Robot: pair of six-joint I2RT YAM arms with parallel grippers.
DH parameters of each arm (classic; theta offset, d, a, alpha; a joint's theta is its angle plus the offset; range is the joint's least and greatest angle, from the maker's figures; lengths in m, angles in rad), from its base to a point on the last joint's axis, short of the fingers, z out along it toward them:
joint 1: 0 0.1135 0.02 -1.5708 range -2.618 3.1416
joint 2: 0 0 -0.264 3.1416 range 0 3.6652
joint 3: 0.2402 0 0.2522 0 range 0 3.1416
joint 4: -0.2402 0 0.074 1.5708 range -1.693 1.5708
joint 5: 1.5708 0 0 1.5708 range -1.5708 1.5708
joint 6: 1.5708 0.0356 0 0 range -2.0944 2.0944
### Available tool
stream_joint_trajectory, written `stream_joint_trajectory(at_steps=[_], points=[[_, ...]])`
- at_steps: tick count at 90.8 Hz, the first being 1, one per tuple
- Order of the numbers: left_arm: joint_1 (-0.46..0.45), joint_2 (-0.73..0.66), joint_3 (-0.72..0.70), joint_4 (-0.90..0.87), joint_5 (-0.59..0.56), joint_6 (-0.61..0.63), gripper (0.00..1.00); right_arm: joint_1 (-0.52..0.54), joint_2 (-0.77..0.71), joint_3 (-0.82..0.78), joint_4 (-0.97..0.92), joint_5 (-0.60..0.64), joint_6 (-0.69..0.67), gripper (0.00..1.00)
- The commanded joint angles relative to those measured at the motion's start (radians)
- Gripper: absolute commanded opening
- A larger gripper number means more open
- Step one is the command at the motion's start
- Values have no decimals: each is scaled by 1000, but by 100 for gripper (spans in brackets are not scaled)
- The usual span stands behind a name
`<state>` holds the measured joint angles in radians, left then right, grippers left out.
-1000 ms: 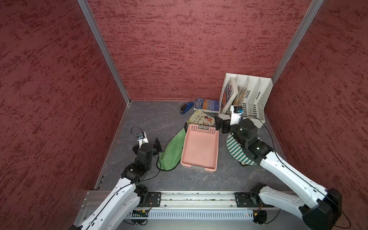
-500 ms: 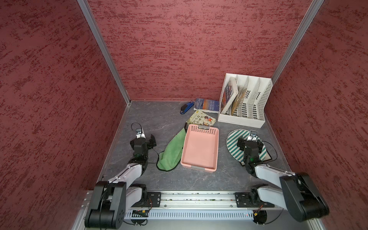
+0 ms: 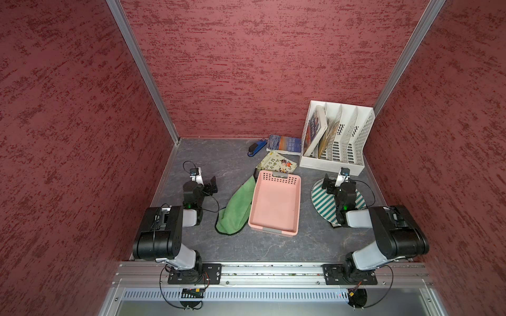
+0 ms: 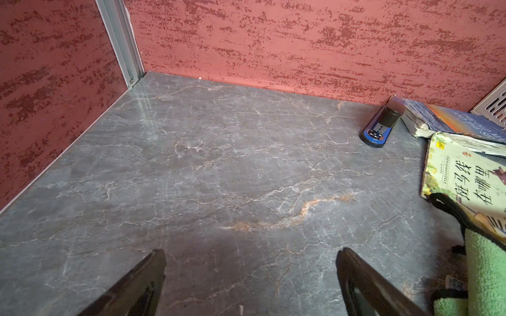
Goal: Wipe the wet plate dry
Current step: Reset both arms
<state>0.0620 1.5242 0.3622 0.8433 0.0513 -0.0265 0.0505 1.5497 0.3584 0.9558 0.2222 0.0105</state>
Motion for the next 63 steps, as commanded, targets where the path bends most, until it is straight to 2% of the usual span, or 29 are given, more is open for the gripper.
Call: stream_joint_trajectory(at_steps=[1, 63], points=[[-17, -1, 16, 45, -5, 24, 100, -4, -8, 15, -22, -27, 7, 99], [-24, -1, 18, 42, -13, 30, 100, -4, -7, 14, -24, -30, 8, 99]])
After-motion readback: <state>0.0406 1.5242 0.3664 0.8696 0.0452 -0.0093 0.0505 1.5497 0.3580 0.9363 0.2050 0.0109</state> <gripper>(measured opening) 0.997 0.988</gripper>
